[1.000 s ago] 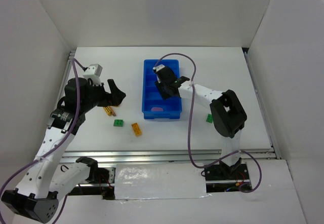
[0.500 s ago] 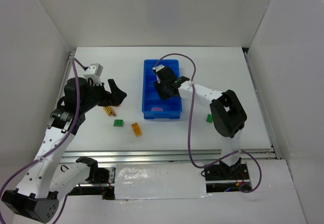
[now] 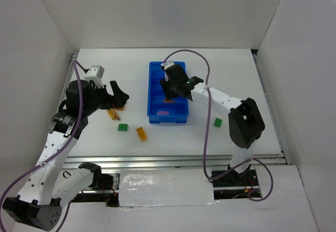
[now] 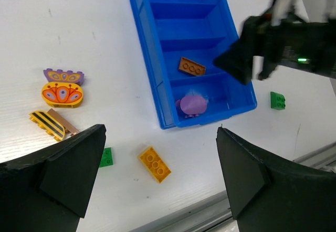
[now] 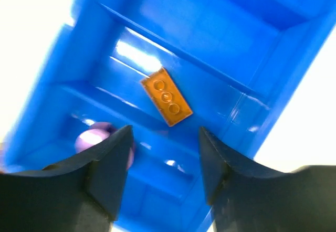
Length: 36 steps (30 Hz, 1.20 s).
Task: Sort the legos into containers by color
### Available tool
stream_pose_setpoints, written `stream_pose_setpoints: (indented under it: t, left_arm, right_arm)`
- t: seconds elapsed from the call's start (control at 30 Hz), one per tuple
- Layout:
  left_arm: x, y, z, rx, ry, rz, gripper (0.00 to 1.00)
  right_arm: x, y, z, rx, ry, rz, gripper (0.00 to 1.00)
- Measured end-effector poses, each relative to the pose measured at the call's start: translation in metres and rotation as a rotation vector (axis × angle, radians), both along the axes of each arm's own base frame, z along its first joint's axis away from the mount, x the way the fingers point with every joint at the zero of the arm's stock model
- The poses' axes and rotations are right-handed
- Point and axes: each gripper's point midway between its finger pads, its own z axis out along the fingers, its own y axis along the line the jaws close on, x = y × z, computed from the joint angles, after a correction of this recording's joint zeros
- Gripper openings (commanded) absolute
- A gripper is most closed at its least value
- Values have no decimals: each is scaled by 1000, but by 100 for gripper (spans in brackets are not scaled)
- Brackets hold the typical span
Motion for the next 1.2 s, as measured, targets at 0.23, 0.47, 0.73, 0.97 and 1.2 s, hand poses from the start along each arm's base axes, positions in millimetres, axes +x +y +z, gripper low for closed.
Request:
stream_pose_setpoints:
  t: [0.23,0.47,0.73,0.97,1.2]
  left_arm:
    - [16,16,-21,29,83,108,99]
    - [60,22,-46,122,276,178,99]
    - [127,43,-90,280,430,313,99]
    - [133,47,-171,373,630,311,99]
    - [123,62,-195,400,678,338,100]
  right_arm:
    - [-31,-2,125,269,-171,21,100]
    - [-87,-18,189,453,-242,88,100]
    - [-137,-15,177,535,-154,198,100]
    - [-161,-7,186,581,-139,285,100]
    - [-174,0,189,610,-115,351,100]
